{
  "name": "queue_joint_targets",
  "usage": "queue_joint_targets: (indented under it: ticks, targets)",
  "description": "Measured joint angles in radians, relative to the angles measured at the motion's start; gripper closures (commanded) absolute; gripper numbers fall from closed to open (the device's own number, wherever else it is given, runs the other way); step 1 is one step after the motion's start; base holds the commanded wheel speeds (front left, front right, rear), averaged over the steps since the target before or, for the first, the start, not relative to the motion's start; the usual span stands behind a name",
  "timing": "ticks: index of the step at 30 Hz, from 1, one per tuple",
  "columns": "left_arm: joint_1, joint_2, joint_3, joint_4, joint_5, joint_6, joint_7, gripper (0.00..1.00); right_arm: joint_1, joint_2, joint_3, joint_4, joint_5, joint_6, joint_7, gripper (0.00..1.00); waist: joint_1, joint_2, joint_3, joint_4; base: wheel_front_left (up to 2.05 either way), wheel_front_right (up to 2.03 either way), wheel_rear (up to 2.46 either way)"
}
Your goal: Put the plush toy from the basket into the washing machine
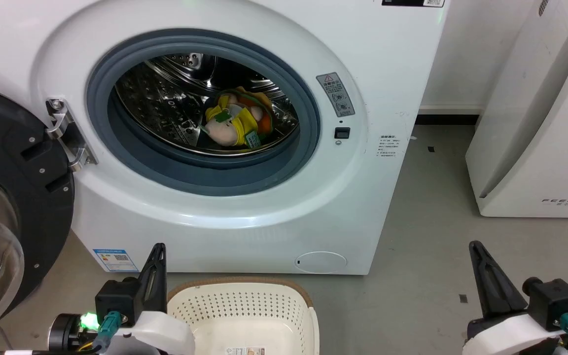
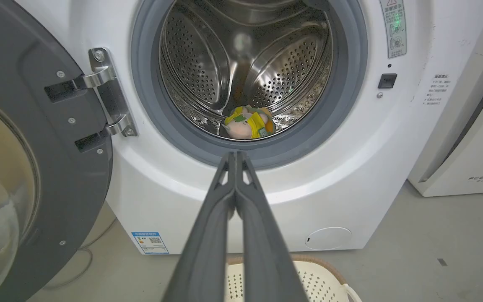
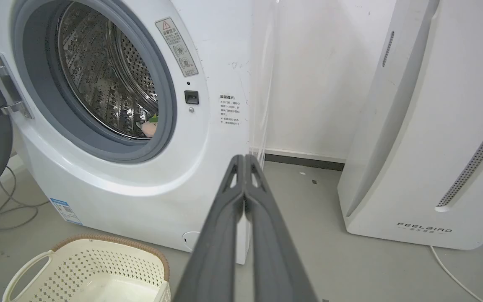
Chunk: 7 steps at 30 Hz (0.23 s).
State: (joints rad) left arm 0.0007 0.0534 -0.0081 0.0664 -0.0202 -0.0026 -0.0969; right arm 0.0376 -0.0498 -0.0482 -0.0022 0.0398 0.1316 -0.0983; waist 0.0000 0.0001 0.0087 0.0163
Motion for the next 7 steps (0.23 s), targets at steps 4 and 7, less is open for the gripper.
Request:
queue_joint_targets:
  ticks: [4,7]
  targets:
    - [0.000,0.000,0.000,-0.006,0.001,0.000,0.006,1.00,0.000,0.000,0.004,0.000,-0.004,0.000,0.008,1.00,0.0000,0.0000,-0.001,-0.001,0.00,0.00,0.00]
    - [0.000,0.000,0.001,-0.010,0.001,0.000,0.013,1.00,0.000,0.000,0.007,0.000,-0.004,0.000,0.013,1.00,0.0000,0.0000,-0.001,-0.002,0.00,0.00,0.00]
